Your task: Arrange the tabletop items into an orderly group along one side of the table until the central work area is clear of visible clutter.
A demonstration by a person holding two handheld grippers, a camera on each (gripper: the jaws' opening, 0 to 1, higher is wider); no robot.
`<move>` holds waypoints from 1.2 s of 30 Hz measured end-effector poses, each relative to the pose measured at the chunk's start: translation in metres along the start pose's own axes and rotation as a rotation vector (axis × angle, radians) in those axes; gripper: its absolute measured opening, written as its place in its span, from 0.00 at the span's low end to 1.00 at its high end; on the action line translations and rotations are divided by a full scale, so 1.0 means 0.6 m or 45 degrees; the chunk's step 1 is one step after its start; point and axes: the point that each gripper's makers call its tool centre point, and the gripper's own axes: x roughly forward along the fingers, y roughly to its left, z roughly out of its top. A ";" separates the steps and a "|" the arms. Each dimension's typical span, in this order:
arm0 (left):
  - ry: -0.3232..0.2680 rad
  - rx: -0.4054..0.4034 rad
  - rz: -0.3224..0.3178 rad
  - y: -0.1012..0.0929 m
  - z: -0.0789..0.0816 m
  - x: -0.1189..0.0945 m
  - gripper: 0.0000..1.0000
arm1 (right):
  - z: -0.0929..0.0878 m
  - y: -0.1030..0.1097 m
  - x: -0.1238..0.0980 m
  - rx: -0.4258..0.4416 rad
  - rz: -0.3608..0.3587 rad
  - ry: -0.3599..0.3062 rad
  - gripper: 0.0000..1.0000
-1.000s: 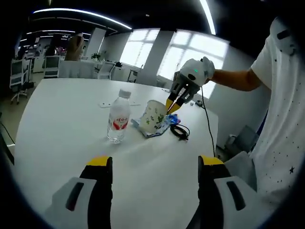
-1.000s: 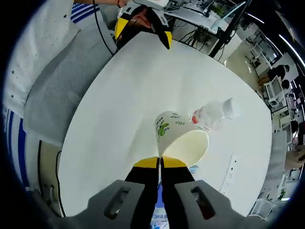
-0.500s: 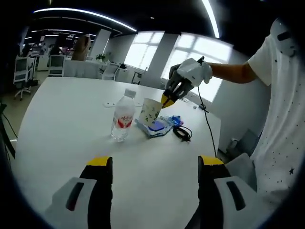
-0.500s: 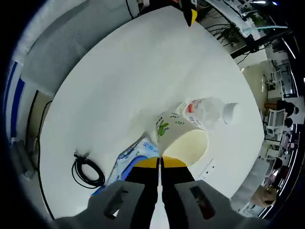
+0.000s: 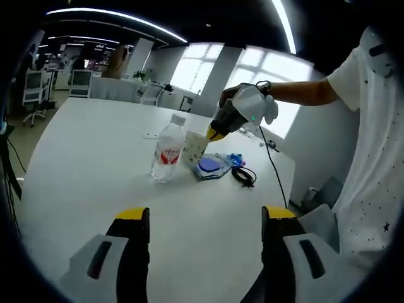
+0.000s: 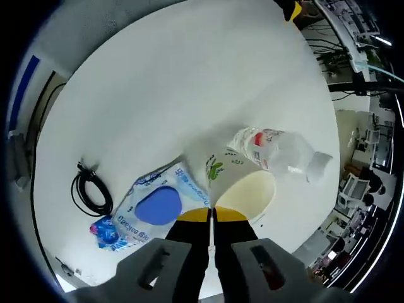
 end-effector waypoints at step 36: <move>0.004 -0.030 0.007 0.001 -0.010 -0.002 0.72 | 0.011 0.005 0.065 -0.082 -0.010 0.049 0.00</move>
